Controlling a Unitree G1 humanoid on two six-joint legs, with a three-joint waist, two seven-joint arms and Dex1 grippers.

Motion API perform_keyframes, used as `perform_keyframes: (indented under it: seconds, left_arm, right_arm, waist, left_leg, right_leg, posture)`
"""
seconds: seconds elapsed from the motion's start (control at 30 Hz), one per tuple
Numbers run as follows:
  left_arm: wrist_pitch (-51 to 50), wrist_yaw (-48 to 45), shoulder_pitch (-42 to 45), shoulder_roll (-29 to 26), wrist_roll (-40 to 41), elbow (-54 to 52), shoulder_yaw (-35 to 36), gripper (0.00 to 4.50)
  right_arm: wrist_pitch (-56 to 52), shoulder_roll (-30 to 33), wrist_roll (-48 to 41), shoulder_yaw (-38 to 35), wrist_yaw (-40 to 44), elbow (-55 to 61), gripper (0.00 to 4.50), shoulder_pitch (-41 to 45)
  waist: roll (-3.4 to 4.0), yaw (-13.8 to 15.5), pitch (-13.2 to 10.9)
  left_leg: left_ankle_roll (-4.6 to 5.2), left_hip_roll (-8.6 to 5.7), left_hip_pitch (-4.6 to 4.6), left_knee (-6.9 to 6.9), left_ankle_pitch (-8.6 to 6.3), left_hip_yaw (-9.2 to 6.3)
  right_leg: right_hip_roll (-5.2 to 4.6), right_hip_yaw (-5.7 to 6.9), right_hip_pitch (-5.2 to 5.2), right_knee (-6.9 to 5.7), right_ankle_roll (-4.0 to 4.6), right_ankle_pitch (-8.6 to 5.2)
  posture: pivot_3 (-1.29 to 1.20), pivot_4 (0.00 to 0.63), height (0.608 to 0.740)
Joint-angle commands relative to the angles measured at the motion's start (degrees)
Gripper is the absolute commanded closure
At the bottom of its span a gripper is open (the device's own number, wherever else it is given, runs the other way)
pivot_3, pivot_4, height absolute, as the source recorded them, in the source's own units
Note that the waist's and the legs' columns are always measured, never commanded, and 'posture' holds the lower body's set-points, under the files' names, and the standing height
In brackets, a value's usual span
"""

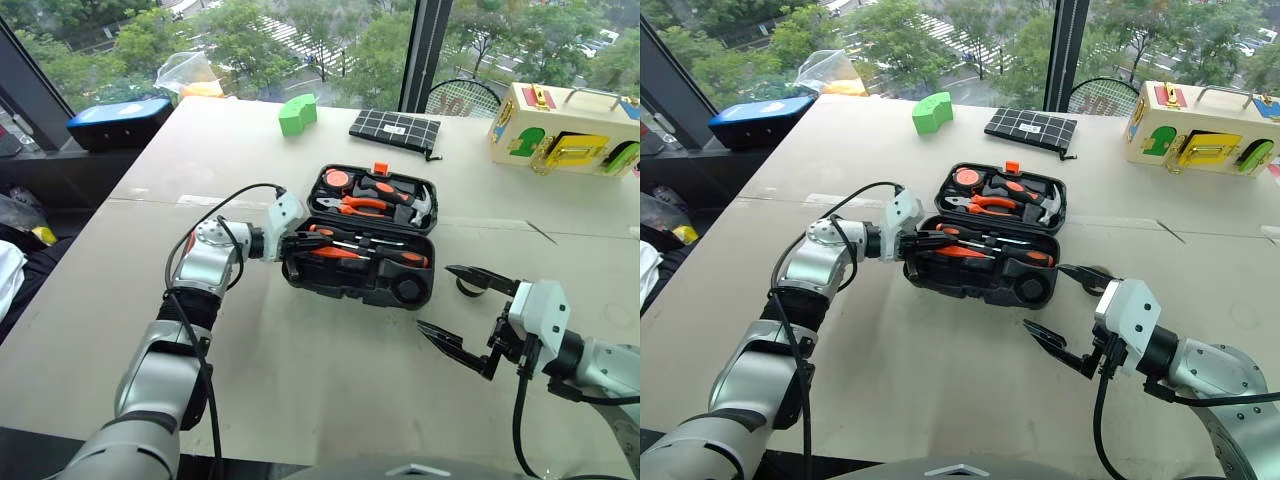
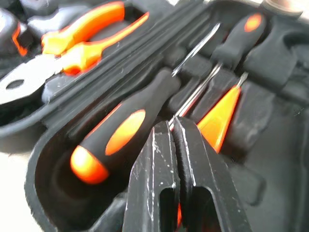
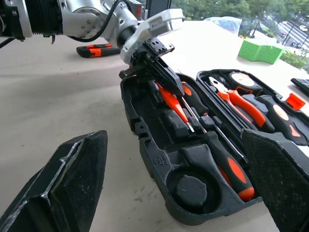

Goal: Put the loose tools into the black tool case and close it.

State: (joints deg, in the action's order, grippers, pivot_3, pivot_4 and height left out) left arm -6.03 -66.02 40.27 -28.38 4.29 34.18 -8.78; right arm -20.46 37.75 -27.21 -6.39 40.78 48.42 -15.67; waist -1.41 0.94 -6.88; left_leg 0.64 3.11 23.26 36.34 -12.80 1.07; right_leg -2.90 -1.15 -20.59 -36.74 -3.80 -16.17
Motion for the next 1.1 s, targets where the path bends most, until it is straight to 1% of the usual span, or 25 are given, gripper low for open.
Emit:
perform_keyframes:
  seconds: [0.03,0.1,0.2,0.23,0.3,0.37,0.4,0.47,0.5,0.53,0.6,0.67,0.73,0.77,0.83,0.93,1.0,1.07,1.1]
  left_arm:
    - [3.59,3.9,-0.38,0.63,-5.65,6.47,-3.43,4.41]
    - [5.24,3.38,-0.59,0.62,-5.29,6.22,-3.34,4.41]
    - [6.02,2.4,-1.63,0.76,-2.54,3.77,-1.06,4.41]
    - [5.07,2.8,-2.19,1.3,0.64,1.33,1.74,4.41]
    - [-1.2,7.15,-2.63,2.41,8.22,-4.78,9.53,4.41]
    - [-6.12,13.14,-4.44,1.26,11.71,-11.0,15.9,4.41]
    - [-9.49,17.36,-6.08,0.47,13.29,-14.79,19.77,4.19]
    - [-14.05,25.1,-9.64,-0.99,13.94,-20.99,25.52,3.56]
    - [-16.7,28.9,-11.66,-1.48,13.83,-24.17,27.87,3.18]
    - [-18.95,32.03,-13.5,-1.72,13.76,-27.17,29.64,2.7]
    - [-24.44,38.7,-17.64,-1.69,12.72,-34.59,32.32,1.77]
    - [-30.96,44.42,-21.16,-1.16,11.7,-41.37,33.53,0.81]
    - [-37.22,47.74,-24.03,-0.6,12.25,-46.81,33.6,0.03]
    - [-40.84,48.92,-25.28,-0.21,12.89,-49.08,33.36,0.03]
    - [-44.71,51.17,-26.72,0.66,12.71,-51.08,32.66,0.03]
    - [-48.82,54.43,-27.45,1.62,11.38,-49.32,32.12,0.03]
    - [-49.05,54.7,-27.52,1.94,11.59,-47.09,32.07,0.03]
    - [-47.65,54.53,-27.63,1.78,11.58,-44.55,32.47,0.54]
    - [-46.73,54.03,-27.88,1.33,11.53,-43.32,32.58,0.67]
  right_arm:
    - [0.82,-0.01,-0.31,-1.1,-0.39,1.33,0.0,-0.66]
    - [0.85,-0.02,-0.19,-1.12,-0.54,1.56,0.0,-1.1]
    - [0.95,-0.07,-0.07,-1.08,-0.73,1.72,0.0,-1.54]
    - [0.98,-0.08,-0.07,-1.04,-0.76,1.86,0.0,-1.72]
    - [1.01,-0.12,-0.29,-0.89,-0.71,2.12,0.0,-1.83]
    - [1.19,-0.12,-0.39,-0.42,-0.43,1.78,0.0,-1.36]
    - [1.38,-0.14,-0.4,-0.05,-0.12,1.19,0.0,-0.81]
    - [1.89,-0.12,-0.44,0.64,0.75,-0.18,0.0,0.46]
    - [2.12,-0.11,-0.52,1.07,1.23,-1.0,0.0,1.39]
    - [2.33,-0.07,-0.58,1.48,1.67,-1.75,0.0,2.28]
    - [2.78,0.0,-0.68,2.35,2.97,-3.66,0.0,4.46]
    - [3.31,0.12,-0.82,3.02,4.45,-5.65,0.0,6.57]
    - [3.8,0.26,-0.83,3.71,5.86,-7.62,0.0,8.73]
    - [3.96,0.27,-0.89,4.09,6.54,-8.65,0.0,9.91]
    - [4.35,0.37,-0.69,4.76,7.73,-10.19,0.0,11.65]
    - [4.19,0.49,-0.76,5.25,8.46,-11.18,0.0,13.46]
    - [3.74,0.6,-0.96,5.14,8.52,-11.02,0.0,13.8]
    - [3.48,0.92,-0.94,4.88,8.6,-10.58,0.0,13.37]
    - [3.3,1.14,-1.0,4.55,8.54,-10.24,0.0,12.93]
  waist:
    - [0.03,0.0,0.03]
    - [0.12,-0.17,0.1]
    - [0.17,-0.19,0.13]
    - [0.17,-0.19,0.14]
    - [0.16,-0.25,0.05]
    - [-0.06,-0.31,-0.11]
    - [-0.14,-0.43,-0.12]
    - [-0.16,-1.17,-0.12]
    - [-0.16,-1.44,-0.12]
    - [-0.16,-1.69,-0.12]
    - [-0.14,-1.62,-0.14]
    - [-0.21,-1.26,-0.18]
    - [-0.37,-0.79,-0.24]
    - [-0.38,-0.55,-0.25]
    - [-0.43,-0.16,-0.26]
    - [-0.42,-0.13,-0.28]
    - [-0.41,-0.18,-0.29]
    - [-0.39,-0.19,-0.27]
    - [-0.32,-0.18,-0.25]
  left_leg:
    - [0.0,0.0,-0.11,0.0,0.0,0.02]
    - [-0.01,0.01,-0.5,-0.01,-0.01,0.06]
    - [-0.01,0.03,-0.57,-0.01,-0.01,0.14]
    - [-0.01,0.04,-0.56,-0.01,-0.01,0.16]
    - [-0.01,0.05,-0.51,-0.05,-0.02,0.17]
    - [-0.01,0.1,-0.33,-0.06,-0.02,0.13]
    - [-0.01,0.15,-0.18,-0.07,-0.02,0.08]
    - [-0.01,0.2,-0.02,-0.07,-0.01,0.04]
    - [-0.01,0.21,-0.03,-0.09,-0.01,0.02]
    - [-0.02,0.21,-0.08,-0.13,-0.01,-0.01]
    - [-0.02,0.18,-0.26,-0.27,-0.01,-0.01]
    - [-0.02,0.14,-0.3,-0.3,-0.02,0.03]
    - [-0.03,0.11,-0.32,-0.28,-0.02,0.05]
    - [-0.04,0.09,-0.31,-0.26,-0.01,0.07]
    - [-0.05,0.06,-0.31,-0.22,-0.01,0.07]
    - [-0.05,0.03,-0.32,-0.22,-0.01,0.1]
    - [-0.05,0.03,-0.33,-0.25,-0.01,0.09]
    - [-0.05,0.04,-0.34,-0.31,-0.01,0.09]
    - [-0.05,0.05,-0.38,-0.35,-0.01,0.09]
  right_leg:
    - [0.0,-0.02,0.1,0.0,0.01,-0.01]
    - [0.0,-0.07,0.43,0.0,0.23,-0.14]
    - [-0.03,-0.17,0.46,0.01,0.26,-0.15]
    - [-0.03,-0.19,0.47,0.01,0.26,-0.15]
    - [-0.03,-0.2,0.45,0.02,0.26,-0.15]
    - [-0.01,-0.15,0.29,-0.01,0.22,-0.13]
    - [0.06,-0.13,0.13,-0.05,0.03,-0.02]
    - [0.13,-0.15,-0.09,-0.09,0.01,-0.01]
    - [0.13,-0.15,-0.11,-0.1,0.01,-0.01]
    - [0.13,-0.17,-0.08,-0.09,0.01,-0.01]
    - [0.08,-0.3,-0.02,-0.08,0.0,-0.01]
    - [0.0,-0.33,-0.01,-0.08,0.0,-0.01]
    - [-0.05,-0.31,0.0,-0.06,0.0,0.0]
    - [-0.08,-0.32,0.01,-0.06,0.01,0.0]
    - [-0.11,-0.35,0.01,-0.05,0.02,0.0]
    - [-0.14,-0.37,0.0,-0.05,0.04,-0.01]
    - [-0.13,-0.4,-0.02,-0.05,0.04,-0.01]
    - [-0.11,-0.36,-0.04,-0.05,0.05,-0.01]
    - [-0.12,-0.37,-0.03,-0.05,0.05,-0.01]
  posture:
    - [0.0,0.15,0.74]
    - [0.0,0.15,0.74]
    - [0.0,0.15,0.74]
    - [0.0,0.15,0.74]
    - [0.0,0.15,0.74]
    - [0.0,0.15,0.74]
    - [0.0,0.15,0.74]
    - [0.0,0.15,0.74]
    - [0.0,0.15,0.74]
    - [0.0,0.15,0.74]
    - [0.0,0.15,0.74]
    - [0.0,0.15,0.74]
    - [0.0,0.15,0.74]
    - [0.0,0.15,0.74]
    - [0.0,0.15,0.74]
    - [0.0,0.15,0.74]
    - [0.0,0.15,0.74]
    - [0.0,0.15,0.74]
    - [0.0,0.15,0.74]
